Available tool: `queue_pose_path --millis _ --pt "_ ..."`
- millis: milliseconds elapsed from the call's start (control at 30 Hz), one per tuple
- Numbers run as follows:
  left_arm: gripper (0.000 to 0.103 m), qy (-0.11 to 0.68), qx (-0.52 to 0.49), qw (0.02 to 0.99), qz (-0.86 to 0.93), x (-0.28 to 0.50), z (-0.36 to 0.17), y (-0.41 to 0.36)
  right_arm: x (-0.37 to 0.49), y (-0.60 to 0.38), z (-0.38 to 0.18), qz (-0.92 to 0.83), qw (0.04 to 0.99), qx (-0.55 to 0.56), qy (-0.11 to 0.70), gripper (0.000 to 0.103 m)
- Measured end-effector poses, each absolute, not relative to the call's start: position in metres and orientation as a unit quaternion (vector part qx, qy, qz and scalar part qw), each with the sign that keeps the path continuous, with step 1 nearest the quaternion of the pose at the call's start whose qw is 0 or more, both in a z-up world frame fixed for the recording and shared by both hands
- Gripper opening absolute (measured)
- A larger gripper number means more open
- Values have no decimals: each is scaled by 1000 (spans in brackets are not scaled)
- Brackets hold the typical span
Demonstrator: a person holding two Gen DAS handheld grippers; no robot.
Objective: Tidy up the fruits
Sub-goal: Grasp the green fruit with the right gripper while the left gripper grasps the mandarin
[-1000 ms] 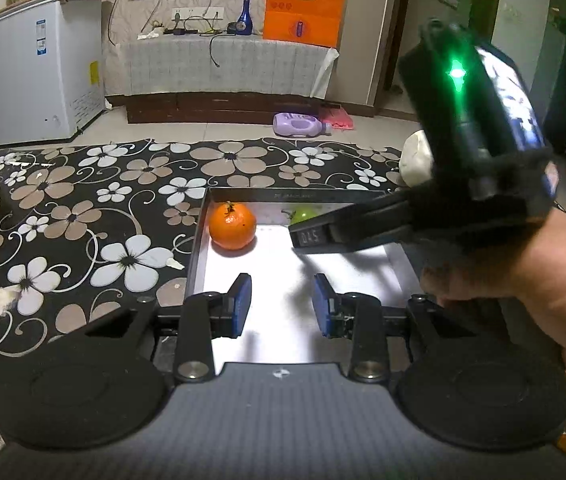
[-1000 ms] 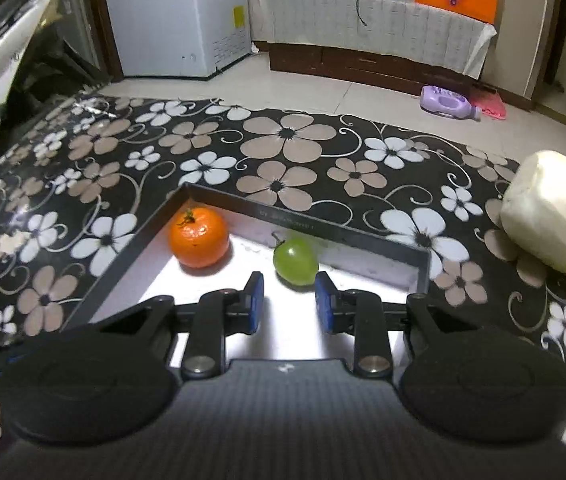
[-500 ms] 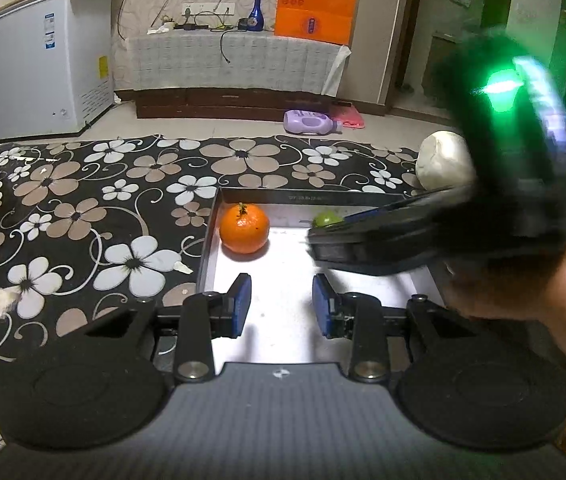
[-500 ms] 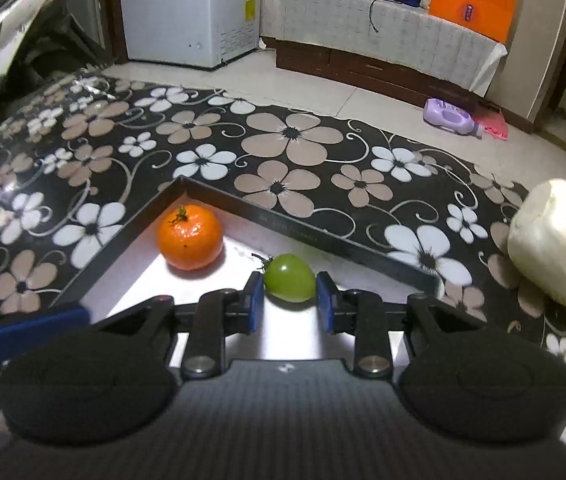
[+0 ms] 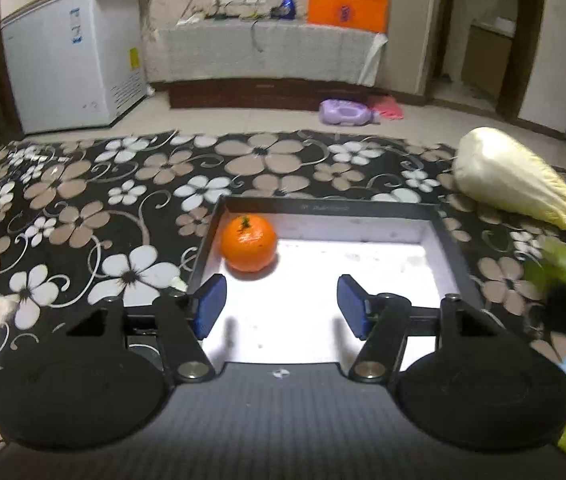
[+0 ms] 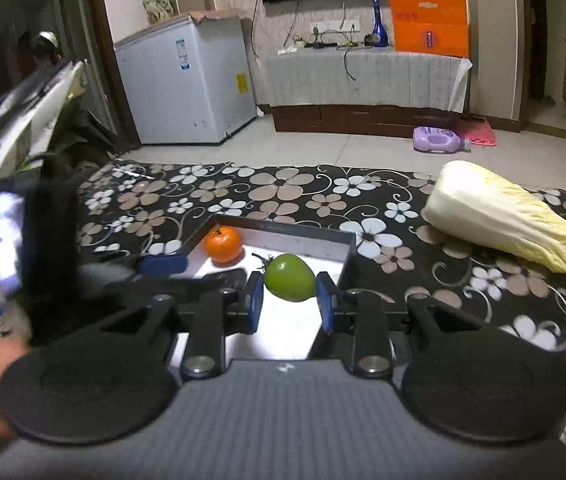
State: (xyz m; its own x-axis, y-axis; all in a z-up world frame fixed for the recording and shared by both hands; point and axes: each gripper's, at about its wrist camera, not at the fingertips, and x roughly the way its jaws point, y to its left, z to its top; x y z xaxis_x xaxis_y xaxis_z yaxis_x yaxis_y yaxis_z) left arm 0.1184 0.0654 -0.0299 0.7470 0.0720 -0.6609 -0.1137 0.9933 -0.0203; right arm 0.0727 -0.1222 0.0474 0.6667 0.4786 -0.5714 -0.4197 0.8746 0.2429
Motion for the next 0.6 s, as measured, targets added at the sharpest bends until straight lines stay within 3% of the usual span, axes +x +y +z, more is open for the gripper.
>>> queue_pose_path --millis 433,533,600 --pt "67 342 28 937 71 174 -45 58 39 -136 34 274 901 62 331 32" --pt "62 333 58 937 84 174 -50 50 40 -138 30 273 900 60 335 32" --pt "51 326 76 937 97 174 -53 47 41 -138 29 272 900 58 335 32"
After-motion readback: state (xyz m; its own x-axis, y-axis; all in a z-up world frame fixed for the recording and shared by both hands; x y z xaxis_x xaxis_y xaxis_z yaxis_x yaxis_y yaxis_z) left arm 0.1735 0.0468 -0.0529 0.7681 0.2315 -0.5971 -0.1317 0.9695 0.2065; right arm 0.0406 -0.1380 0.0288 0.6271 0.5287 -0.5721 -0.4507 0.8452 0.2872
